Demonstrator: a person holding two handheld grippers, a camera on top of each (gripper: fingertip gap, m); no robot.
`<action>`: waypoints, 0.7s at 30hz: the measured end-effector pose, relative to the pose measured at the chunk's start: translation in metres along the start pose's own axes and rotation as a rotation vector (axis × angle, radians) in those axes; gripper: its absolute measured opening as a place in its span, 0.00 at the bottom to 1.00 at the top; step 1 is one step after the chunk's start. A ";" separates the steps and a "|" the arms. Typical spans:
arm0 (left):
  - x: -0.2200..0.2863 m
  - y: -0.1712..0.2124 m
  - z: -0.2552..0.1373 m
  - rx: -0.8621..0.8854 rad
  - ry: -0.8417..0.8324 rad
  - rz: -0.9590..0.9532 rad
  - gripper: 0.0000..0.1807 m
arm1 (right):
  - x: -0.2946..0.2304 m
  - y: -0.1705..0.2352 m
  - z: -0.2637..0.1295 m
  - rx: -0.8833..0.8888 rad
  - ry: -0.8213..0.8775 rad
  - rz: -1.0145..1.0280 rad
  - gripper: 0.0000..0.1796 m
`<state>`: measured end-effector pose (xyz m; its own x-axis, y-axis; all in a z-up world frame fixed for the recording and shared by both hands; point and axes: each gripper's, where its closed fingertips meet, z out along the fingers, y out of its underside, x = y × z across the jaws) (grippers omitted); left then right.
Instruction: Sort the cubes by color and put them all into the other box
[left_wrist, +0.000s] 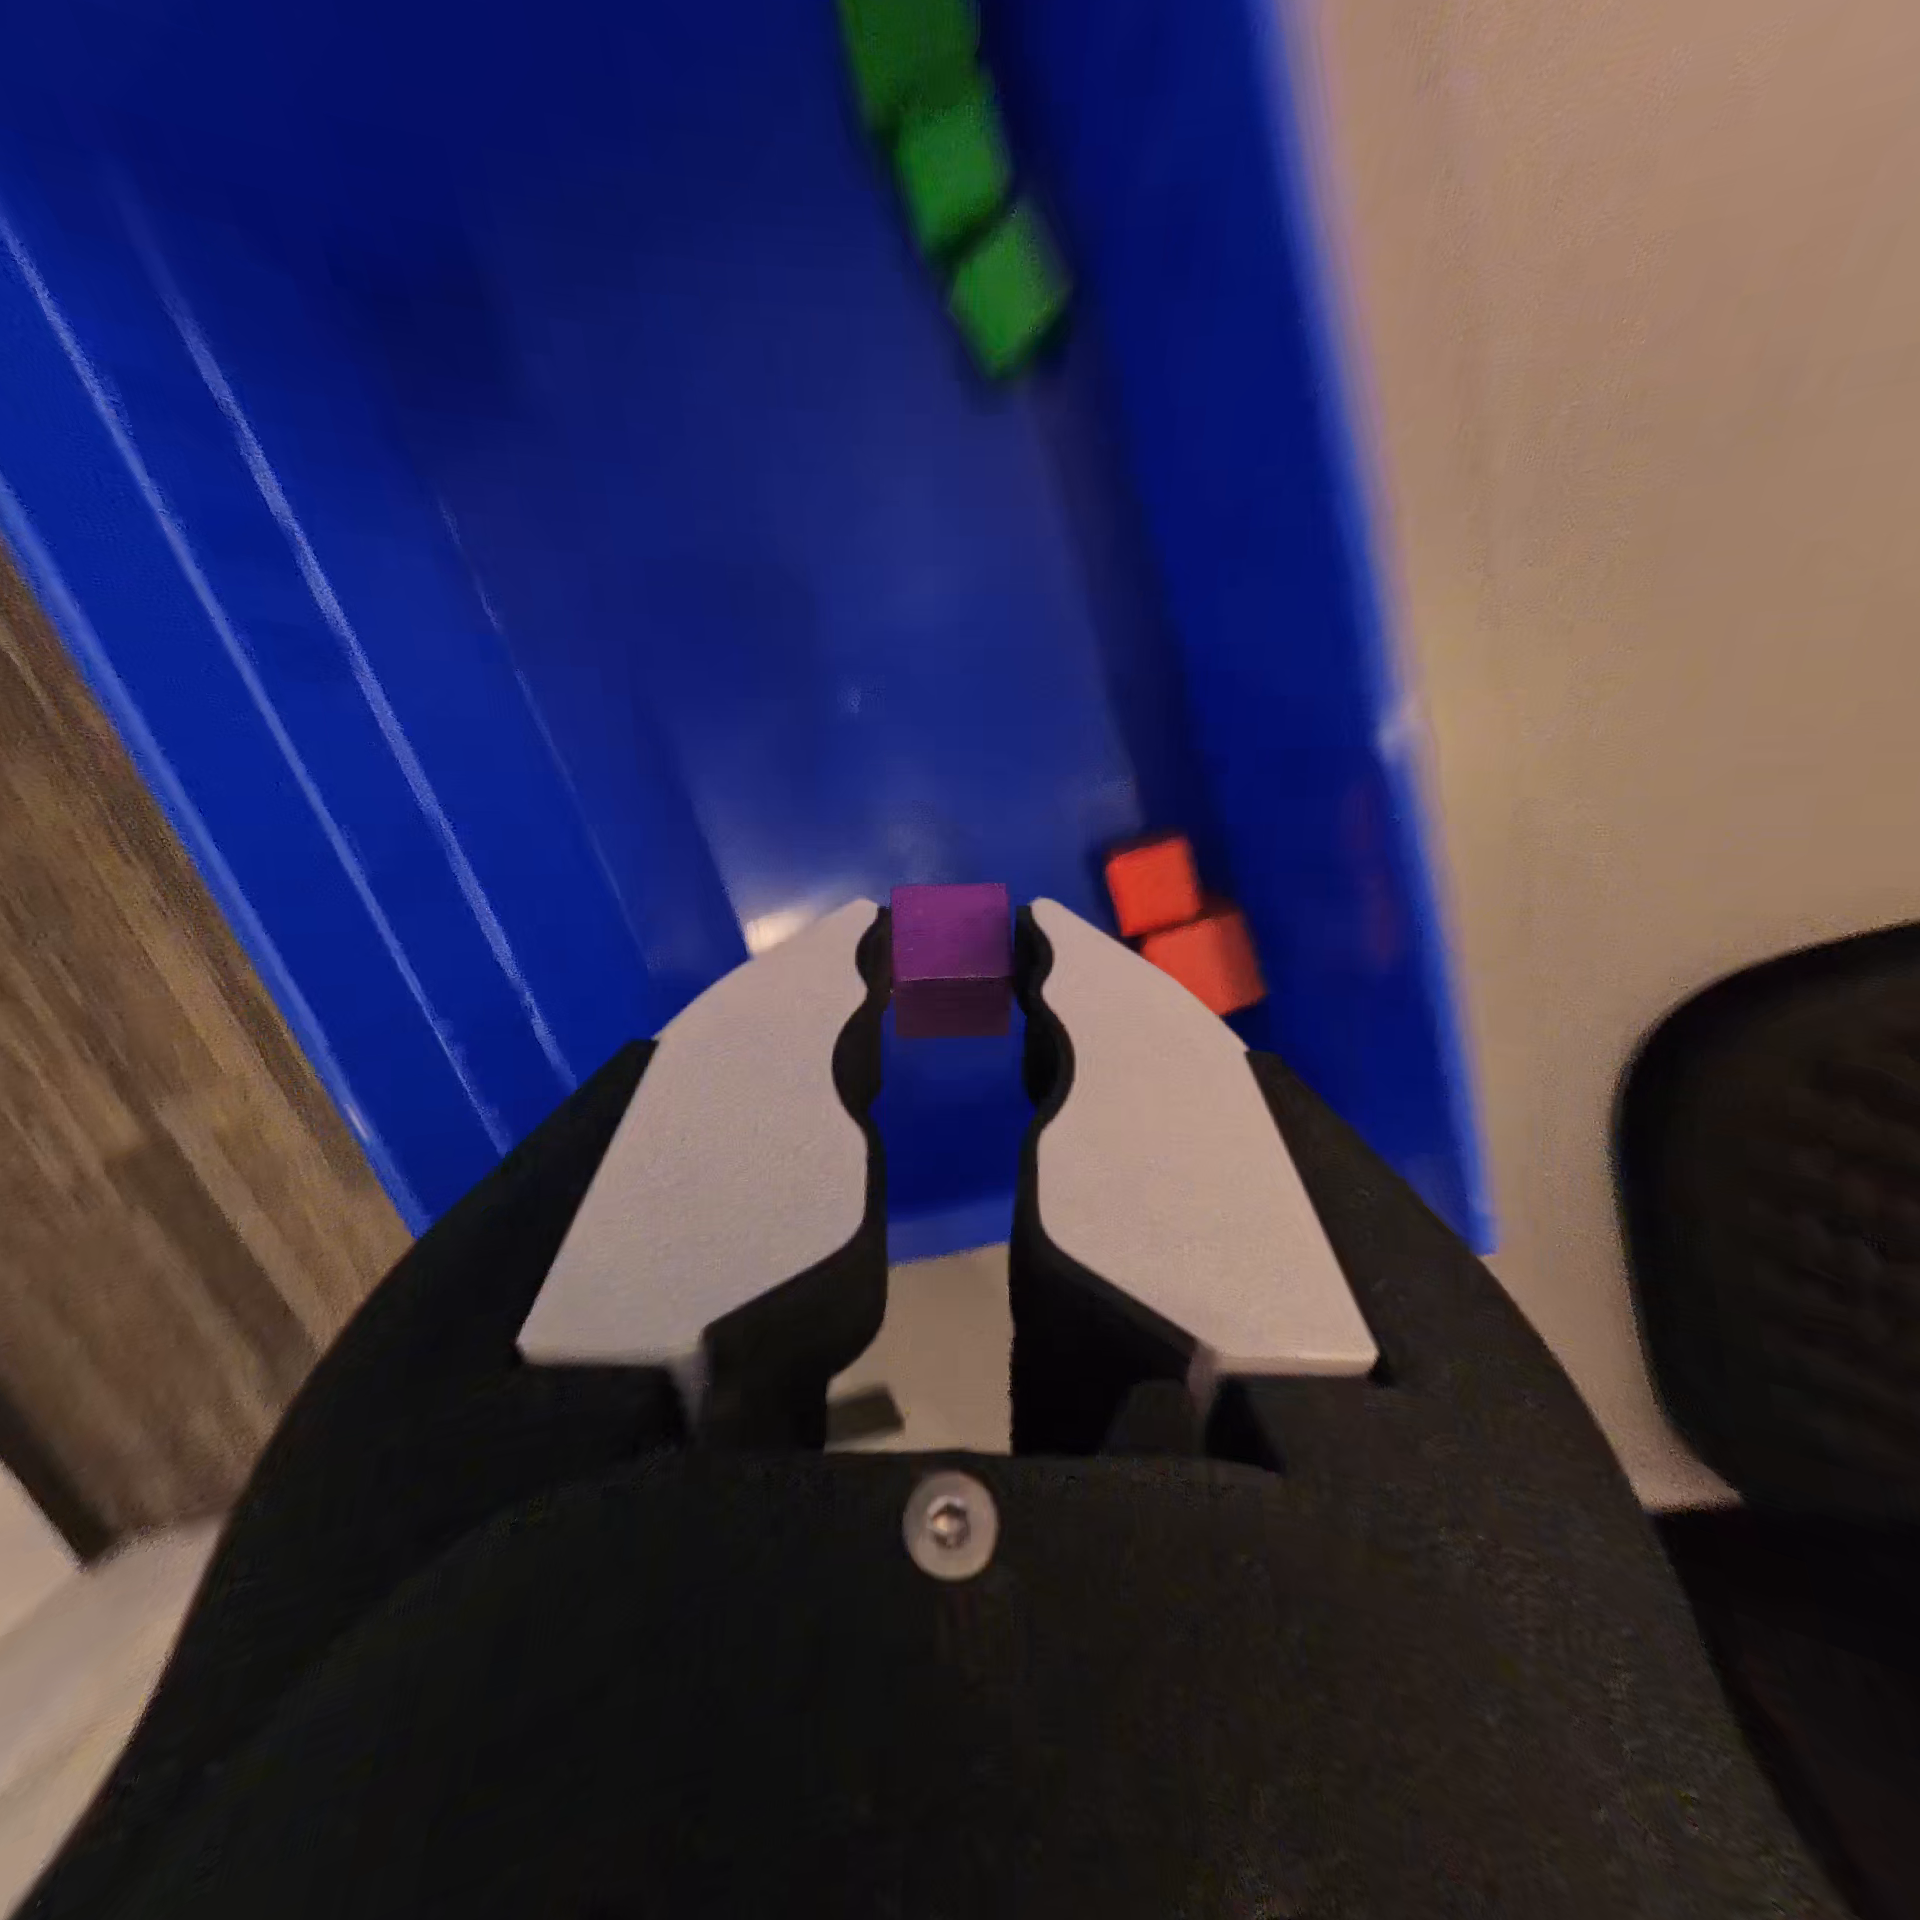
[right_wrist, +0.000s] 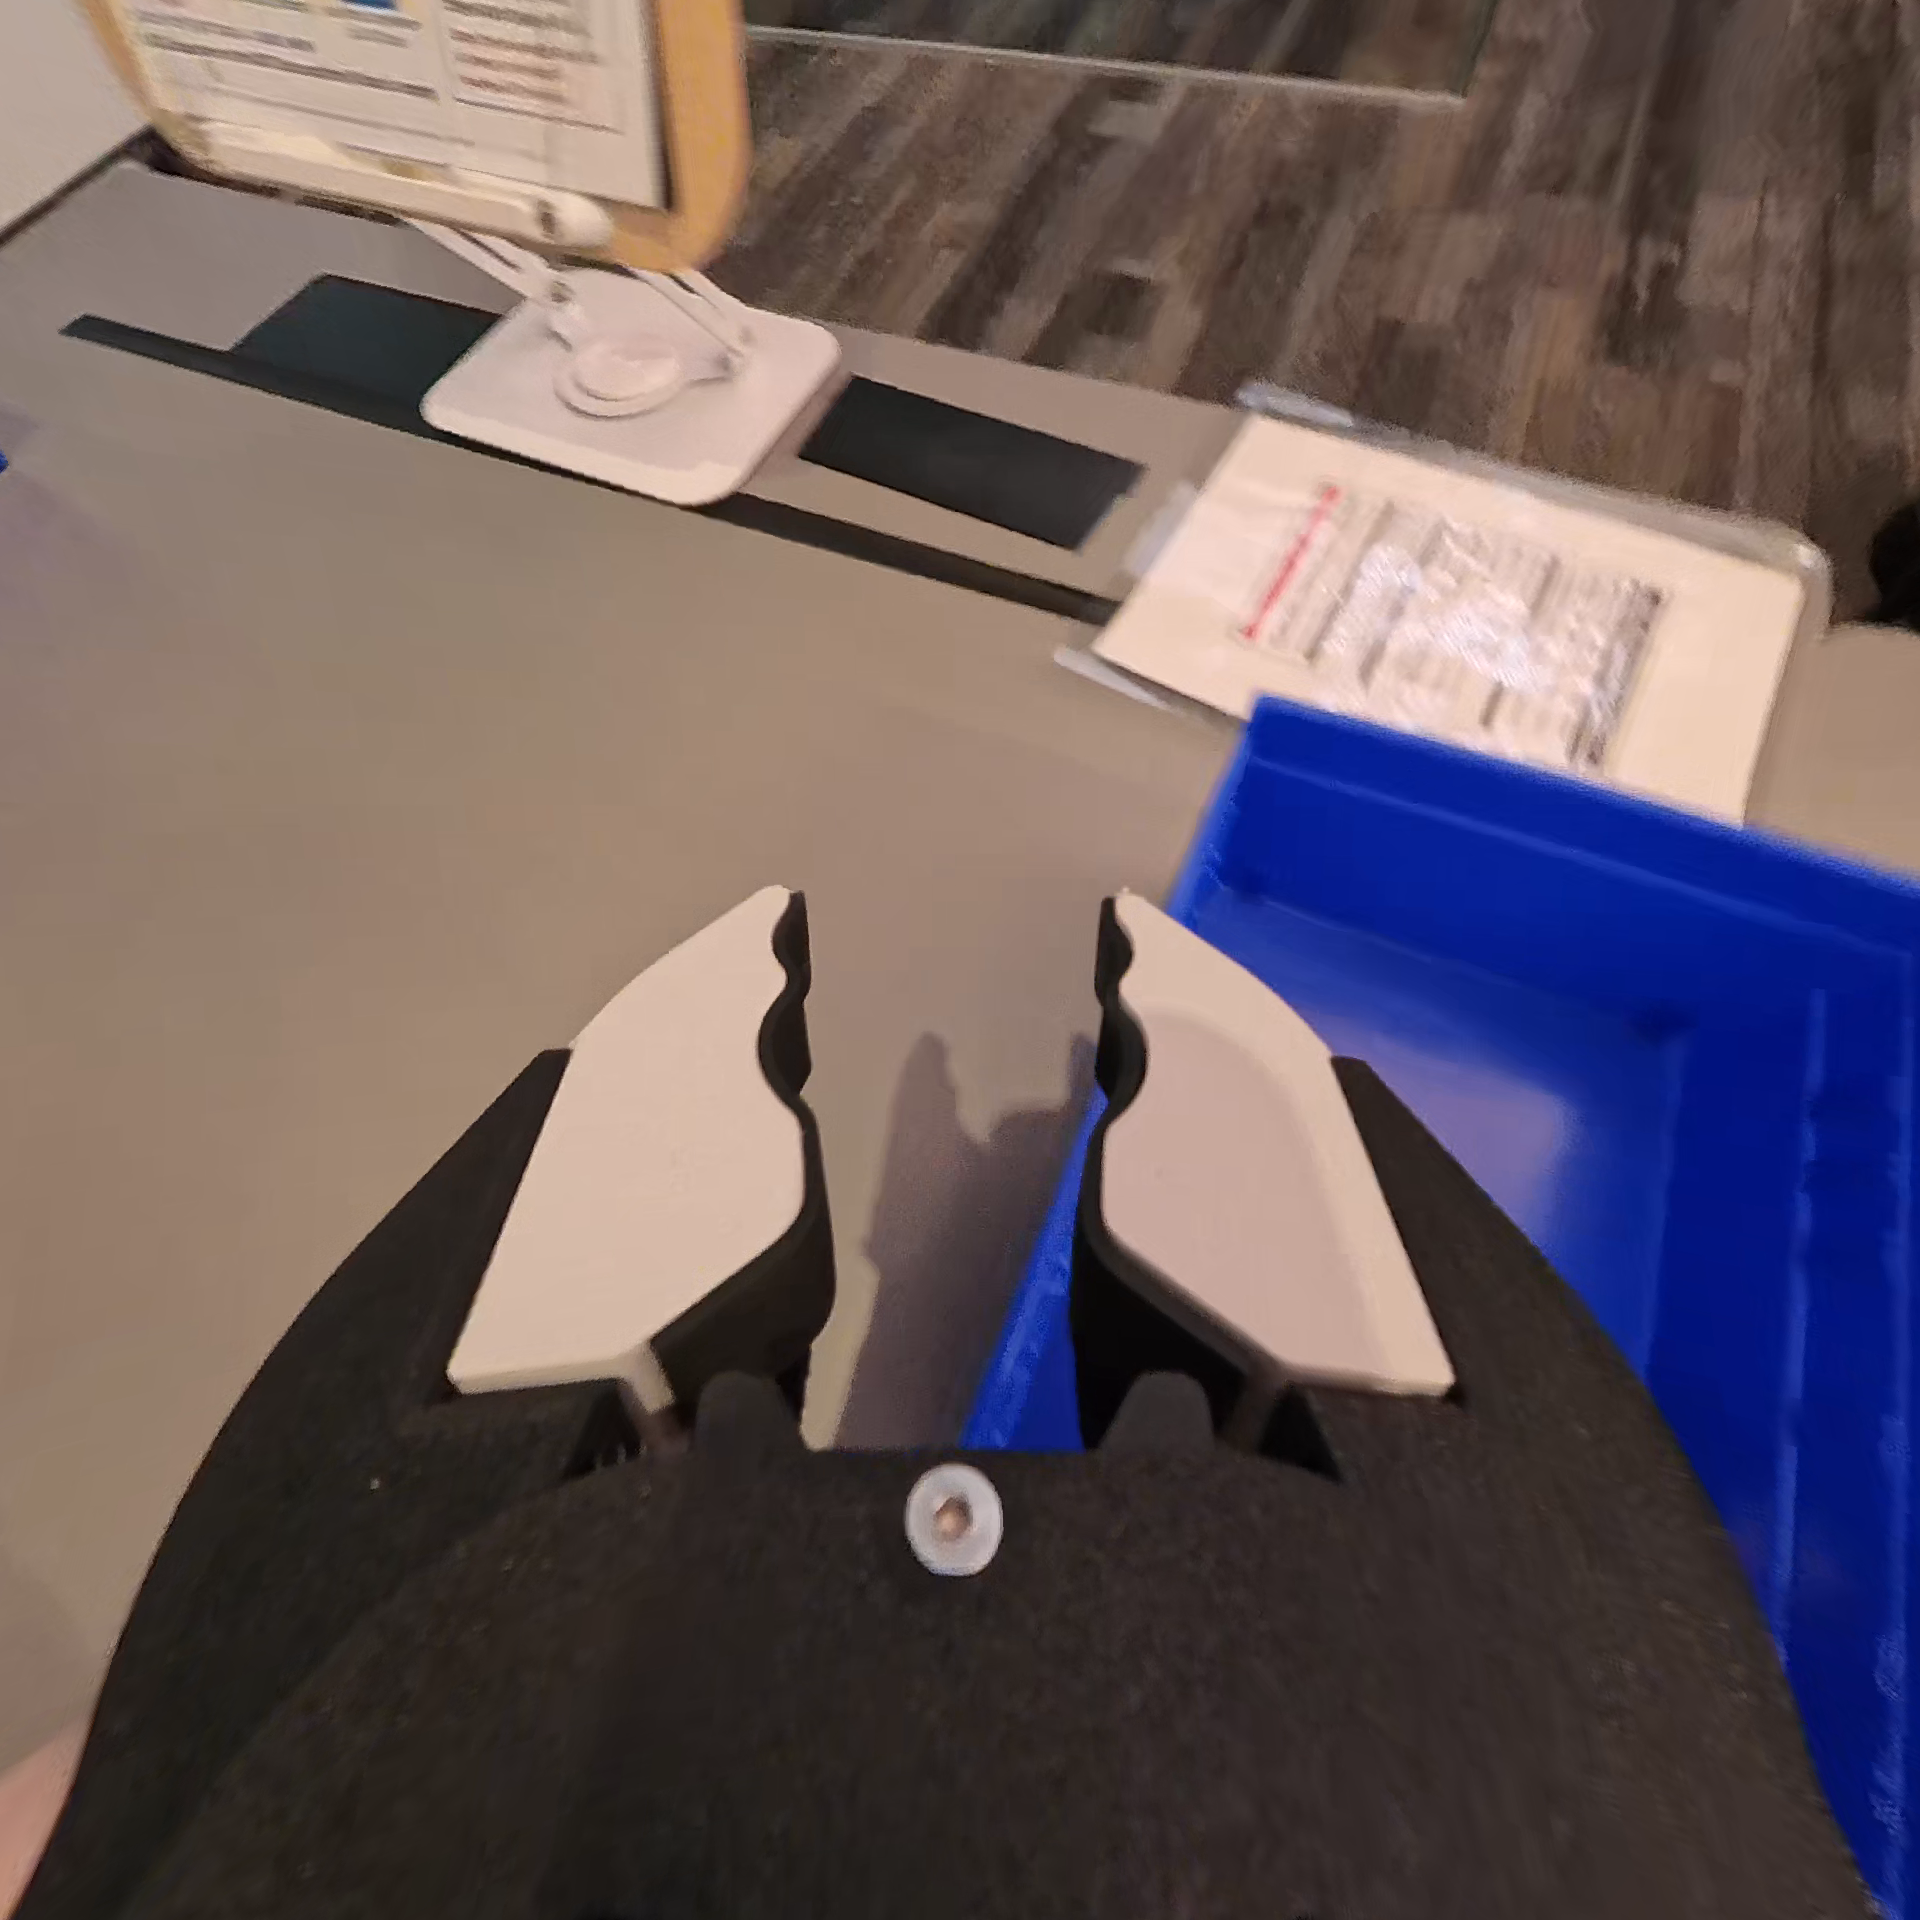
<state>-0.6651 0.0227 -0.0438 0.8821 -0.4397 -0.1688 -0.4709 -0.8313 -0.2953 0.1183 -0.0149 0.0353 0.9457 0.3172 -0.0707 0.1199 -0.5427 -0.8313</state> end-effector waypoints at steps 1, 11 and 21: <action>0.010 -0.017 -0.010 0.088 -0.017 0.044 0.12 | -0.013 -0.010 0.003 0.015 -0.029 -0.039 0.29; 0.203 -0.141 -0.082 0.805 -0.162 0.434 0.12 | -0.232 -0.095 0.044 0.183 -0.660 -0.324 0.29; 0.351 -0.175 -0.123 1.208 -0.076 0.648 0.12 | -0.376 -0.060 0.091 -0.118 -1.284 -0.067 0.34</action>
<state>-0.2719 -0.0279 0.0648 0.5188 -0.5801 -0.6279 -0.5455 0.3409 -0.7656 -0.2723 -0.0308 0.0616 -0.0207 0.8270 -0.5619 0.2436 -0.5409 -0.8051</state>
